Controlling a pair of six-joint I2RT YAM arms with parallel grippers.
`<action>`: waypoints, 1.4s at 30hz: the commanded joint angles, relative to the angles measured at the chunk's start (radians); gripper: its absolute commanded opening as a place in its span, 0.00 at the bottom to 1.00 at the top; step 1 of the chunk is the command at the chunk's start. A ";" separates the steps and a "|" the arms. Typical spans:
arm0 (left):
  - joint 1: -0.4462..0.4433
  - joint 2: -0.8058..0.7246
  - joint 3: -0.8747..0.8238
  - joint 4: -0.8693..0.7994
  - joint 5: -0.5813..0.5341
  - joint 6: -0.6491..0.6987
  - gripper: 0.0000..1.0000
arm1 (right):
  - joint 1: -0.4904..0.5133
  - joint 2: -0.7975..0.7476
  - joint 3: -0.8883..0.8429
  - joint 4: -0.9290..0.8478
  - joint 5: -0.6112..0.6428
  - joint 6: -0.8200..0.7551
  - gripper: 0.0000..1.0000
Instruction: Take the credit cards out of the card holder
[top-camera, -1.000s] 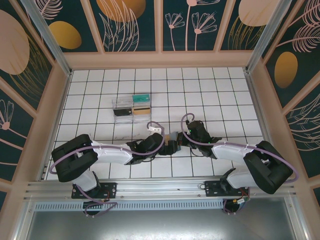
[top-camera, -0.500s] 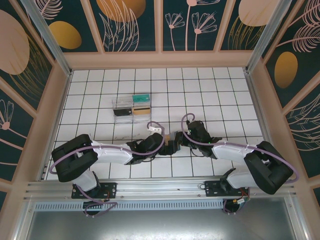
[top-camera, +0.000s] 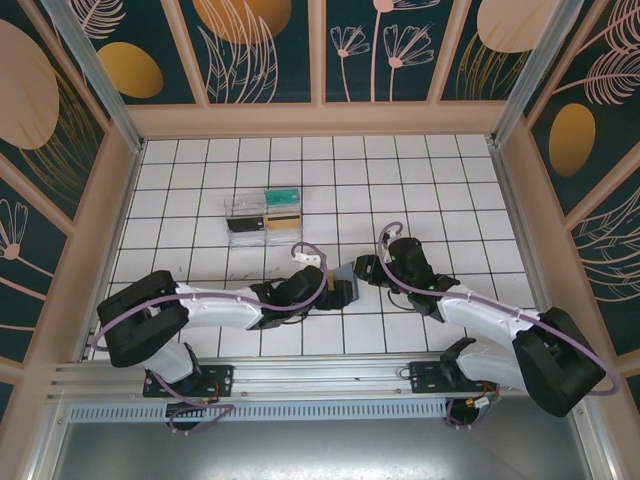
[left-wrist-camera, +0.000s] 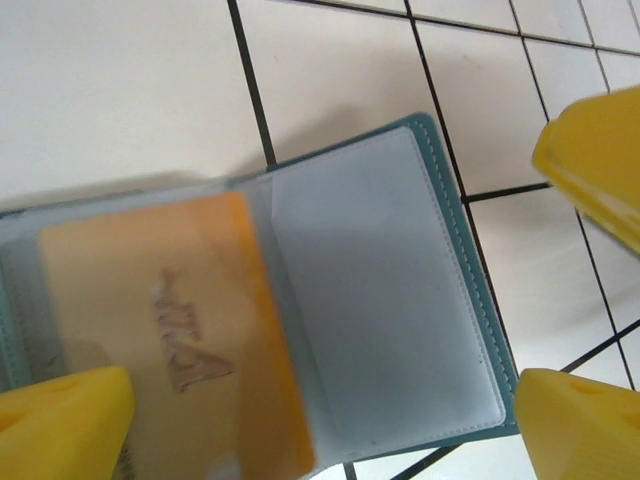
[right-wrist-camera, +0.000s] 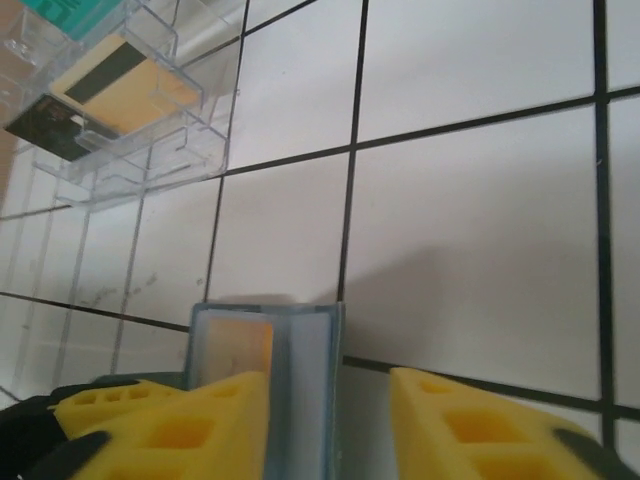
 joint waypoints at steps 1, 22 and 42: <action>-0.001 -0.082 -0.028 -0.065 -0.085 -0.012 0.94 | -0.002 -0.004 0.004 0.043 -0.071 -0.009 0.30; 0.004 -0.065 -0.059 -0.117 -0.191 0.006 0.17 | 0.125 0.270 0.142 0.069 -0.169 0.038 0.15; 0.006 0.034 -0.055 -0.115 -0.154 -0.021 0.13 | 0.124 0.409 0.144 0.106 -0.209 0.061 0.19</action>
